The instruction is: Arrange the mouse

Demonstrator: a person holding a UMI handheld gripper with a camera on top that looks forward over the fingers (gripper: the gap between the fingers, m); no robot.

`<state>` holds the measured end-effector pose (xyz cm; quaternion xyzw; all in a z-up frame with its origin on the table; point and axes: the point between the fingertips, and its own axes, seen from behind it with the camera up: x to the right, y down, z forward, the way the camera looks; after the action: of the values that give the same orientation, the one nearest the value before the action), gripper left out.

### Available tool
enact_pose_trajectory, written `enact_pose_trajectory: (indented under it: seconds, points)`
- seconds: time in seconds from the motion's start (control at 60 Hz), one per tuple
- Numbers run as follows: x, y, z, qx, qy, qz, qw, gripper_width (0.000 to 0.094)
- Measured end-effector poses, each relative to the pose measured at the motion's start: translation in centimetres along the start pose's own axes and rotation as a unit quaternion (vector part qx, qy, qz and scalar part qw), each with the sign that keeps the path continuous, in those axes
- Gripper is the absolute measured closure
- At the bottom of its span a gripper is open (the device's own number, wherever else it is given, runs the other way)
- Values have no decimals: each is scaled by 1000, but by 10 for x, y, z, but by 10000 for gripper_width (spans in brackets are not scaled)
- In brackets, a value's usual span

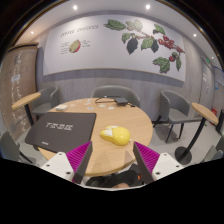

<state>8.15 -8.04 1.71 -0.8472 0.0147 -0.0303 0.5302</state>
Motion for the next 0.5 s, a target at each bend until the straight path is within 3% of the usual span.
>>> enact_pose_trajectory:
  seconds: [0.083,0.15,0.367,0.45,0.5]
  points:
    - [13,13,17,-13,31,-13,999,89]
    - [47,9,46,-30,30,-19,999,90]
    - [46,-18,111,-19,-25,-4,999,113]
    - [52,-27,133,-10,-32,-6,999,217]
    - [49,-30,141,-7,-36,-4,999,433]
